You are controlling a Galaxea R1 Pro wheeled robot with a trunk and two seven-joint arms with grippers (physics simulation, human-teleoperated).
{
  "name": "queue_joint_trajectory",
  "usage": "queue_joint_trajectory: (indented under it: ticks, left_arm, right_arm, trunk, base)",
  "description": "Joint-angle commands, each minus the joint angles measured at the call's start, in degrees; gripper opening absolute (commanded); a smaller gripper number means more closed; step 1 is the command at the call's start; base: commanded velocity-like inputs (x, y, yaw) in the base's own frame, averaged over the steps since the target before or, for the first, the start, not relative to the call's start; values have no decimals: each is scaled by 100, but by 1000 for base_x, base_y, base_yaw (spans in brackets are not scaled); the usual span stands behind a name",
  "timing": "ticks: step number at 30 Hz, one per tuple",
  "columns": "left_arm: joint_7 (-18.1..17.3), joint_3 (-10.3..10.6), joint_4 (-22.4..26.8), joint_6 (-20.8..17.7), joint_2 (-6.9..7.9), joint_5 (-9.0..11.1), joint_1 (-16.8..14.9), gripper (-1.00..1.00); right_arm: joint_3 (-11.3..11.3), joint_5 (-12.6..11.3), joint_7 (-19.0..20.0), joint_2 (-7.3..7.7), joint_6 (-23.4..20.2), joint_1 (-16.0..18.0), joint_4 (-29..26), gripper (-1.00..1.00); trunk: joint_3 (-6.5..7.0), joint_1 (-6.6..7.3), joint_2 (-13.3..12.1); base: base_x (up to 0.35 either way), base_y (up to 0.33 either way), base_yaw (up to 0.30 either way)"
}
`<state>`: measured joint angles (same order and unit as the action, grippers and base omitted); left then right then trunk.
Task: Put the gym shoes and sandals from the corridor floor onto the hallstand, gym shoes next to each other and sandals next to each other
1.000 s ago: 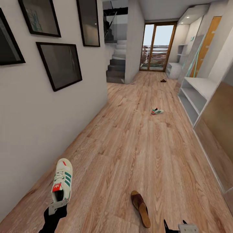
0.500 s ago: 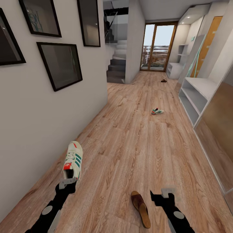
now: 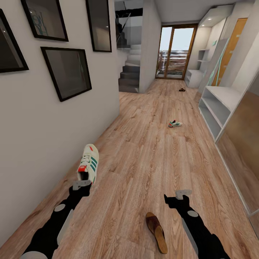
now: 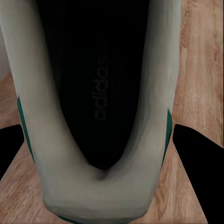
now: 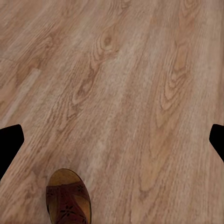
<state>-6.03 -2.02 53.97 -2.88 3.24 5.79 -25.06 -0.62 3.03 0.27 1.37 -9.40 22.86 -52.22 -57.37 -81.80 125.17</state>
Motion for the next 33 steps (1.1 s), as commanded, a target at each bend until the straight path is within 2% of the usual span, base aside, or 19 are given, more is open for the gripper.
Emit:
queue_joint_trajectory:
  ticks: [1, 9, 17, 19, 22, 25, 33]
  left_arm:
    - [-41, 9, 10, -34, 4, 57, -3, -100]
    - [-35, 118, 89, -75, -18, 59, -70, -100]
    - [-23, 244, 647, -416, -16, 63, -30, -100]
    - [-32, 317, 835, -548, -20, 63, -29, -100]
    - [-35, 590, 1190, -913, -12, 63, -35, -100]
    - [-32, 680, 1332, -1045, -9, 63, -30, -100]
    - [-30, 683, 1428, -1133, 1, 109, -9, -100]
  right_arm:
    - [-4, 32, 2, 0, -37, 3, -10, 100]
    - [-17, -2, -13, 7, -38, 8, 133, 100]
    - [-32, -1, -16, 12, -42, 8, 209, 100]
    - [-31, 2, -24, 12, -43, 8, 215, 100]
    - [-27, 4, -33, 13, -39, 8, 219, 100]
    - [-26, 5, -35, 13, -38, 8, 220, 100]
    - [-26, 3, -44, 13, -36, 8, 221, 100]
  trunk:
    - [-5, 1, 2]
    - [-29, 1, 2]
    - [-83, 1, 2]
    - [-97, 1, 2]
    - [-119, 1, 2]
    - [-143, 1, 2]
    - [-357, -175, 323]
  base:
    - [0, 0, 0]
    - [0, 0, 75]
    - [0, 0, 179]
    - [0, 0, 181]
    - [0, 0, 171]
    - [0, 0, 143]
    - [0, 0, 24]
